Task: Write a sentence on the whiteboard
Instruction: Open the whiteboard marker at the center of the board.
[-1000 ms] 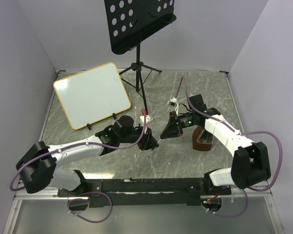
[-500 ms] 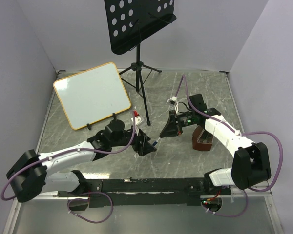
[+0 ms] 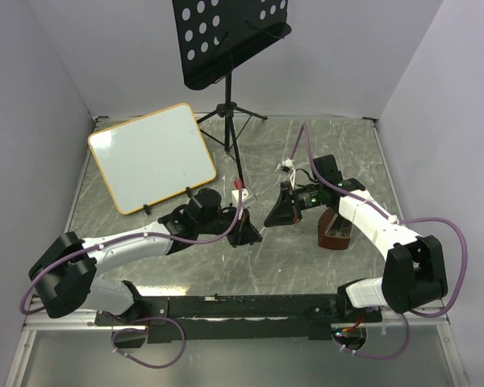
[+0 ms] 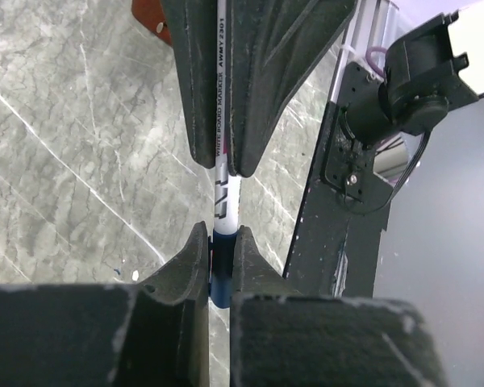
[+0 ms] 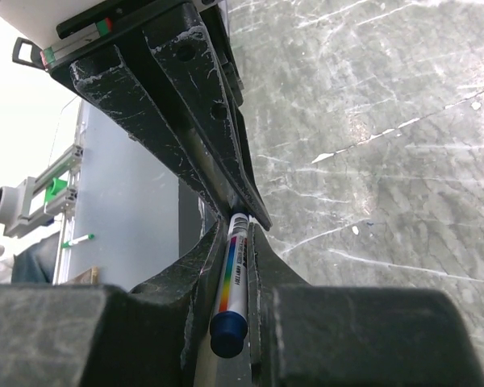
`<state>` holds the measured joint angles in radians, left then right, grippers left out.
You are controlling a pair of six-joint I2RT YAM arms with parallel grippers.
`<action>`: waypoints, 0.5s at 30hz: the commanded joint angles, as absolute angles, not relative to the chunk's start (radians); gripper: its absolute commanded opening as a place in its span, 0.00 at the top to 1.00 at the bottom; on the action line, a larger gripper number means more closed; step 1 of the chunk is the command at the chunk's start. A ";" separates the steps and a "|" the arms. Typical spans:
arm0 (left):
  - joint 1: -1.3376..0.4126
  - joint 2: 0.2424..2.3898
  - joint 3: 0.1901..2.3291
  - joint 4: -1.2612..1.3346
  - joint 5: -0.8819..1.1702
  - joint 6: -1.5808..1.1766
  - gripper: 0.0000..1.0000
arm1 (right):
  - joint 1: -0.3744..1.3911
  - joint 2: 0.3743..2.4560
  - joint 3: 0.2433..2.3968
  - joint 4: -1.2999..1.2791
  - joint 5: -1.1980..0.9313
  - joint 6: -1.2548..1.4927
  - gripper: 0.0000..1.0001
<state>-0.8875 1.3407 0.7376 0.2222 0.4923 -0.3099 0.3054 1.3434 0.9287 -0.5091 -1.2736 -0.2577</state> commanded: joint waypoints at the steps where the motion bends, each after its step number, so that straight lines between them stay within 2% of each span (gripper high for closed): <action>1: -0.874 1.327 0.785 0.146 0.509 -0.253 0.99 | 0.310 1.327 0.962 -0.564 -1.325 -0.345 0.96; 7: -0.844 1.331 0.836 0.045 0.577 -0.184 0.99 | 0.316 1.335 0.969 -0.586 -1.327 -0.379 0.85; 15: -0.830 1.371 0.859 0.009 0.607 -0.172 0.99 | 0.318 1.342 0.979 -0.609 -1.331 -0.399 0.78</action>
